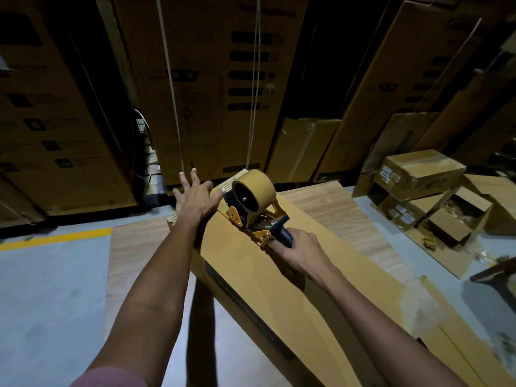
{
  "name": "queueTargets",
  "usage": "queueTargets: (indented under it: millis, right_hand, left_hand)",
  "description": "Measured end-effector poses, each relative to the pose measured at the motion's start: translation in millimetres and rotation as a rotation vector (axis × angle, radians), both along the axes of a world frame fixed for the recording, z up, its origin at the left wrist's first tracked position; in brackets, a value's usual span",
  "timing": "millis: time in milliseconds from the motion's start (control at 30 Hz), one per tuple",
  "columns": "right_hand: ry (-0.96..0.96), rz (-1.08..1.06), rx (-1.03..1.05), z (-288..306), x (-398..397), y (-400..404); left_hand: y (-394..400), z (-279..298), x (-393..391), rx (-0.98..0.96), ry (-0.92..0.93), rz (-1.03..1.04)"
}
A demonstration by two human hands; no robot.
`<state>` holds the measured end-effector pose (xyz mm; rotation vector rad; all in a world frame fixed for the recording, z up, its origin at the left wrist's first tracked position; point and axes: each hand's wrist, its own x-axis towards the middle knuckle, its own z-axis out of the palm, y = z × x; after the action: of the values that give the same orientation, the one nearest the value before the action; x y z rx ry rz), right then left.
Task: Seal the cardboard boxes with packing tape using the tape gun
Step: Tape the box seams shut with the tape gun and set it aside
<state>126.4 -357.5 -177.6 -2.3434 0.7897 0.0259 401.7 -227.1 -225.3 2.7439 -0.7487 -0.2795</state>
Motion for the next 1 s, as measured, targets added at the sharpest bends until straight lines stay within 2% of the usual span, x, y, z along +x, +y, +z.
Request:
queueTargets:
  millis: [167,433,633,767,900,1000]
  right_hand:
    - [-0.056,-0.077,0.11,3.7,-10.7,-3.1]
    - [-0.031,-0.066,-0.009,-11.2,-42.3,-0.4]
    - [-0.006,-0.051,0.008,-18.1,-39.6,-4.7]
    - [-0.029,-0.076,0.079,-14.2,-41.5,-8.2]
    - [-0.069,-0.11,0.138,-7.9,-44.2,-7.3]
    - [-0.055,-0.096,0.118,-2.9,-48.9,-5.6]
  left_hand:
    - [1.2,1.3,-3.5,0.05,0.0,0.014]
    - [-0.2,7.7,-7.6,0.068,0.013,0.004]
    - [-16.4,11.2,-43.2,0.099,-0.27,0.001]
    - [-27.2,5.3,-87.5,0.045,-0.194,-0.153]
    - [-20.9,-11.5,-94.9,-0.015,-0.106,-0.123]
    - [-19.6,-6.6,-91.0,0.049,-0.062,-0.164]
